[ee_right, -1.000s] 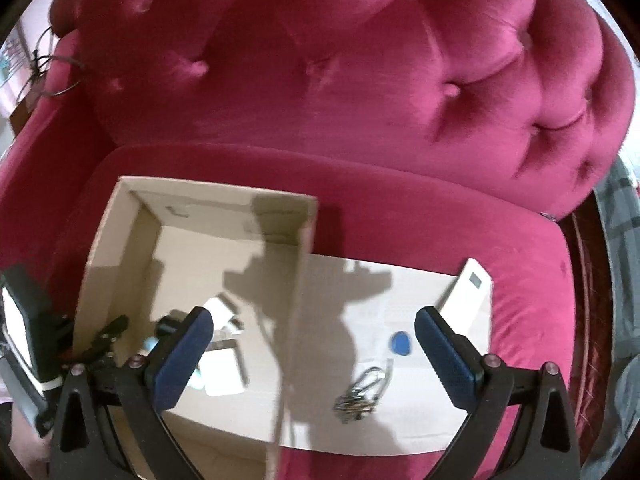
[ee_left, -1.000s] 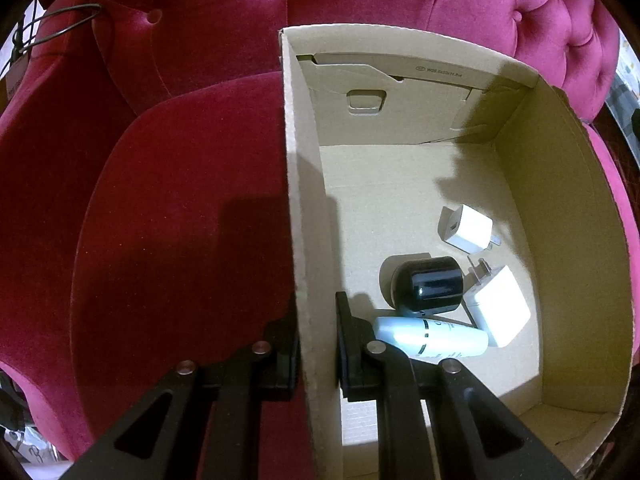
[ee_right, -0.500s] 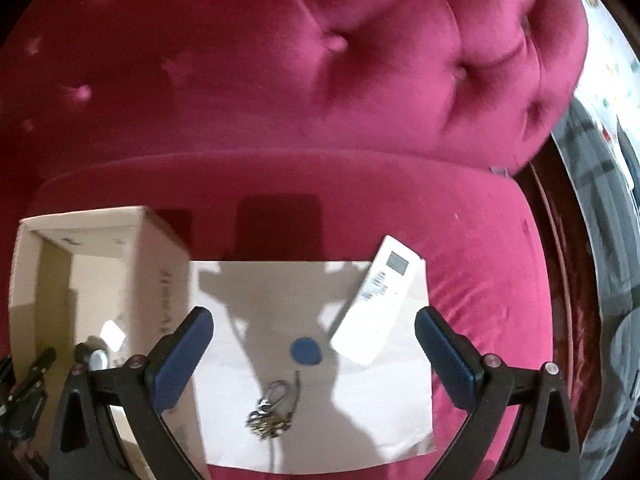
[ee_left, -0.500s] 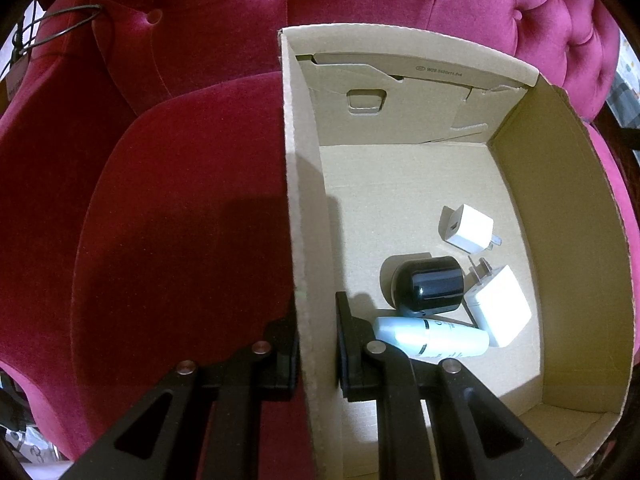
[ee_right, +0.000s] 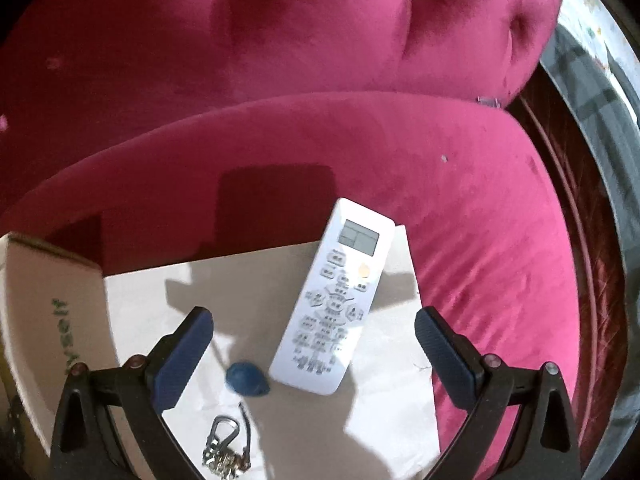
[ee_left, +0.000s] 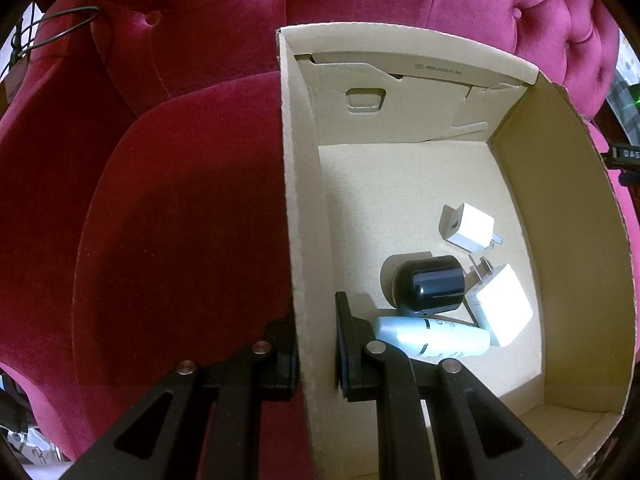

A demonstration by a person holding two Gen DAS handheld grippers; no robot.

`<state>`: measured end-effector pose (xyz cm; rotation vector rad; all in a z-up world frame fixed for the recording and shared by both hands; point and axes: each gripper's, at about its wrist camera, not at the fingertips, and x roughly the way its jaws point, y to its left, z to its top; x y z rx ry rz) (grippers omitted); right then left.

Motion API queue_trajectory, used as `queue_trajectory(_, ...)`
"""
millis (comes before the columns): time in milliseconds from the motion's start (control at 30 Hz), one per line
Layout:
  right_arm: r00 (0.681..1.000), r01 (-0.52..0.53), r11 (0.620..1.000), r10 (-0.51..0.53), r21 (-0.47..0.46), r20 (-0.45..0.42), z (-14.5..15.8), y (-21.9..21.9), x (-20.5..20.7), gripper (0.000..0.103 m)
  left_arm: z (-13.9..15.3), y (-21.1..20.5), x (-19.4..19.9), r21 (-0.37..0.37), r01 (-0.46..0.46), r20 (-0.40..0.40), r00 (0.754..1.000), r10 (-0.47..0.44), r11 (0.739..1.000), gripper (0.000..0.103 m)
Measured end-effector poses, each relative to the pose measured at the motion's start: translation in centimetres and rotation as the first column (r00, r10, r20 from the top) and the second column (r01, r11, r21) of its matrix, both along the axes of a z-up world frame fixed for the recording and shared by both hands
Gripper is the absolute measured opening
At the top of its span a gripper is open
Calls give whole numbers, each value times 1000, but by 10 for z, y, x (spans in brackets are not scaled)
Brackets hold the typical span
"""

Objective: Organize rigid objects
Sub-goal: 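Grasp the white air-conditioner remote with the right tool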

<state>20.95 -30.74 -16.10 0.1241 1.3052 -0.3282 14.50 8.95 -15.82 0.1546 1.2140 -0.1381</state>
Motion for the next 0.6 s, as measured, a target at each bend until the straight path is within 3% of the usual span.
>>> queue_trajectory(433,994,105,992,-103,75,-32,-40,-30,8,102,-1,-2,0,1,1,-2,1000,-1,1000,15)
queue_trajectory(533,995,102,990,-99,93,-30,-42,-34,11,96,-2,-1,1,-1,0,-2,1000,0,1000,15)
queue_trajectory(600,996,90,992,-87,92,-31,-44,-34,11,85,-2,-1,1,0,1,-2,1000,-1,1000,15)
